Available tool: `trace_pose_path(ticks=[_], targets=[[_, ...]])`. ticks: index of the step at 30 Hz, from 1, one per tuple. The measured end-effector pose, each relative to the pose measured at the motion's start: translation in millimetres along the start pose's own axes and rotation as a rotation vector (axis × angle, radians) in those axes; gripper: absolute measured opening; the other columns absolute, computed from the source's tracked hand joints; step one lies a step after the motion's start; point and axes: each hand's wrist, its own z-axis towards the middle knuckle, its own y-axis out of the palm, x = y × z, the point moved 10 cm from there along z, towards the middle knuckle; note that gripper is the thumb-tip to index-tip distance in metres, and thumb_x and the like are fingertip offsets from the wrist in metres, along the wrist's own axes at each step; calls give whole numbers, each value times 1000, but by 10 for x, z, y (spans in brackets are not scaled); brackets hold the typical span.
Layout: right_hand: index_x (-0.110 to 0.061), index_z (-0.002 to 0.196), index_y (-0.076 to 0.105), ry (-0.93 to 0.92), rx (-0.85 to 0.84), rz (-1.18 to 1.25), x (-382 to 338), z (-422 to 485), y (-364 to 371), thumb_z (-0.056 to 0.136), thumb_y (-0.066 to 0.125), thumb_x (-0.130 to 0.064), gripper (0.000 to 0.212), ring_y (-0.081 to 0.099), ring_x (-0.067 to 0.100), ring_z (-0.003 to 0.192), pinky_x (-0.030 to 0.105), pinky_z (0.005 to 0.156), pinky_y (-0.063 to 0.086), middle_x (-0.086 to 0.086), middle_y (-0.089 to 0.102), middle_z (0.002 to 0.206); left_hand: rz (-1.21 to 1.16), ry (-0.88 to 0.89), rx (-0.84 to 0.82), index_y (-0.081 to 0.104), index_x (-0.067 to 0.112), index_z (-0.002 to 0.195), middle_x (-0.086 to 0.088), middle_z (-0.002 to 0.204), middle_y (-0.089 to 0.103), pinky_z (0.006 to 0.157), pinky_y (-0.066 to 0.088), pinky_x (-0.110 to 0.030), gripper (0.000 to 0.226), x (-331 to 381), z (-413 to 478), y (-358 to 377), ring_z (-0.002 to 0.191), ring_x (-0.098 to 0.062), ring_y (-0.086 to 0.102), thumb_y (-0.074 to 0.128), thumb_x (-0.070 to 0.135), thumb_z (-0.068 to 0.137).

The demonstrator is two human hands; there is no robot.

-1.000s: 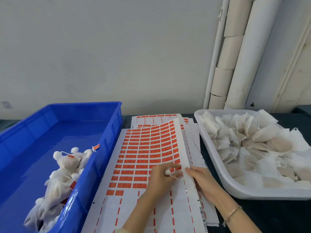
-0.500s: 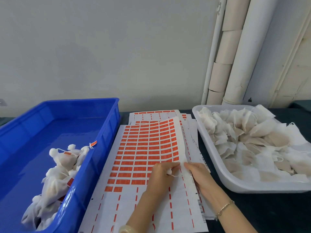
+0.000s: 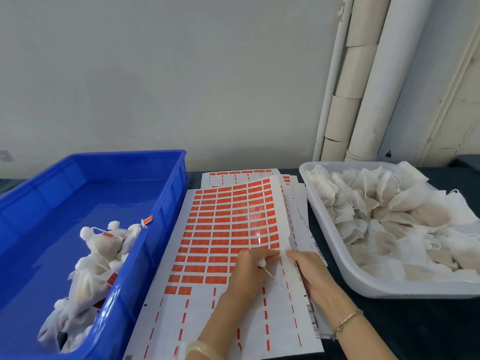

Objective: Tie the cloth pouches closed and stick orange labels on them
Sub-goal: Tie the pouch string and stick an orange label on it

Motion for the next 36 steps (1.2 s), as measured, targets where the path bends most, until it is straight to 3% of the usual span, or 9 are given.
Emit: trace_pose_path(ticks=[9,12,15,17,21,25,30,33,36], targets=[[-5,88,56,-26,12,-44,17,25,-4,96,55,-23,20,50,17,55,26,60,37,12,56,74,47,2,-11,66,20,120,11,116,66,86,53,-19,28,-10,-2,23,99,-5,65,58,19,93],[-6,87,58,-33,4,-29,19,19,-2,96,55,-25,21,50,15,52,24,56,38,9,57,70,81,-1,-22,65,23,120,11,120,65,86,52,-14,29,-13,5,36,103,-7,64,58,18,93],[-6,92,63,-43,-3,-11,12,6,7,97,55,-26,22,55,16,54,24,55,41,12,64,78,118,-46,4,64,27,117,14,120,63,73,41,0,27,-39,20,10,104,-6,62,59,17,93],[-7,95,63,-55,5,-20,8,5,7,97,54,-27,22,55,17,54,24,56,41,11,66,79,108,-76,30,63,30,112,16,115,62,68,37,1,23,-48,24,-18,97,-2,59,59,18,92],[-8,93,62,-89,26,-87,-9,4,-3,98,52,-30,25,55,14,53,21,55,40,4,64,71,-51,-109,125,60,37,96,25,101,62,71,45,-3,15,-33,-4,-134,91,-3,62,61,23,92],[-10,95,64,-134,27,-125,-39,-4,0,98,51,-32,25,58,15,55,21,53,40,11,71,84,-210,-142,287,63,37,83,22,85,66,64,51,-8,19,-40,-54,-376,83,1,64,65,19,89],[-10,93,66,-159,32,-173,-52,2,-8,96,54,-33,26,57,13,53,18,49,39,10,72,82,-281,-221,377,65,32,84,21,77,66,55,43,-1,11,-116,-183,-537,80,13,60,65,23,89],[-8,96,66,-154,25,-168,-58,42,-30,95,55,-32,26,61,15,55,18,48,41,9,73,83,-350,-282,476,65,32,84,19,77,67,53,47,-7,6,-185,-278,-675,78,-1,65,66,28,87],[-19,109,59,-214,57,-213,-130,22,-62,93,60,-29,19,69,12,74,21,57,51,-4,70,95,-368,-315,517,66,30,83,8,79,68,49,49,-13,4,-176,-337,-808,67,-12,66,67,27,86]])
